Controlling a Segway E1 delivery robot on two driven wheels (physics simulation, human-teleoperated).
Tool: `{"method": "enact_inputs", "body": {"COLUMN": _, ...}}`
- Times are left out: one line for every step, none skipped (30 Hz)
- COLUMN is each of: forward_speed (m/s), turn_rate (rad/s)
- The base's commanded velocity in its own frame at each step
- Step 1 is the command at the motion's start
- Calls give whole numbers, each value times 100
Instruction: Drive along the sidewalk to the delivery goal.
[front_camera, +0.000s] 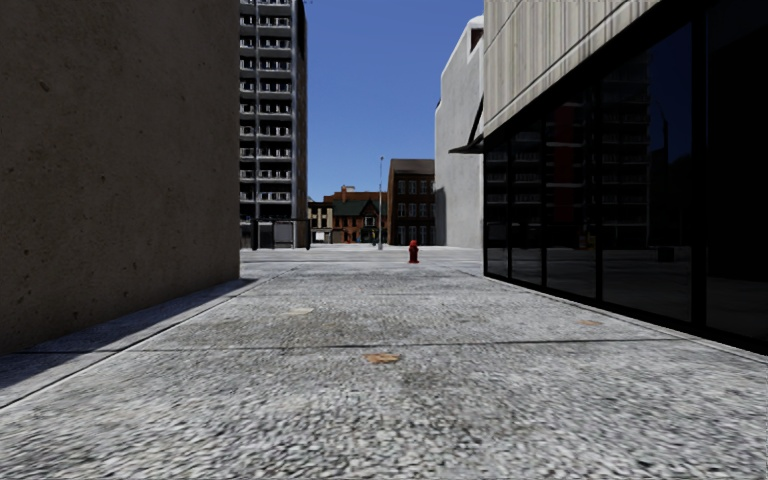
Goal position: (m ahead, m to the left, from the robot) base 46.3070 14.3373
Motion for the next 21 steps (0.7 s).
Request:
{"method": "enact_inputs", "body": {"forward_speed": 200, "turn_rate": 0}}
{"method": "enact_inputs", "body": {"forward_speed": 200, "turn_rate": 0}}
{"method": "enact_inputs", "body": {"forward_speed": 200, "turn_rate": 0}}
{"method": "enact_inputs", "body": {"forward_speed": 200, "turn_rate": 0}}
{"method": "enact_inputs", "body": {"forward_speed": 200, "turn_rate": 0}}
{"method": "enact_inputs", "body": {"forward_speed": 200, "turn_rate": 0}}
{"method": "enact_inputs", "body": {"forward_speed": 200, "turn_rate": 0}}
{"method": "enact_inputs", "body": {"forward_speed": 200, "turn_rate": 0}}
{"method": "enact_inputs", "body": {"forward_speed": 200, "turn_rate": 0}}
{"method": "enact_inputs", "body": {"forward_speed": 200, "turn_rate": 0}}
{"method": "enact_inputs", "body": {"forward_speed": 200, "turn_rate": 0}}
{"method": "enact_inputs", "body": {"forward_speed": 200, "turn_rate": 0}}
{"method": "enact_inputs", "body": {"forward_speed": 200, "turn_rate": 0}}
{"method": "enact_inputs", "body": {"forward_speed": 200, "turn_rate": 0}}
{"method": "enact_inputs", "body": {"forward_speed": 200, "turn_rate": 0}}
{"method": "enact_inputs", "body": {"forward_speed": 200, "turn_rate": 0}}
{"method": "enact_inputs", "body": {"forward_speed": 200, "turn_rate": 0}}
{"method": "enact_inputs", "body": {"forward_speed": 200, "turn_rate": 0}}
{"method": "enact_inputs", "body": {"forward_speed": 200, "turn_rate": 0}}
{"method": "enact_inputs", "body": {"forward_speed": 200, "turn_rate": 0}}
{"method": "enact_inputs", "body": {"forward_speed": 200, "turn_rate": 0}}
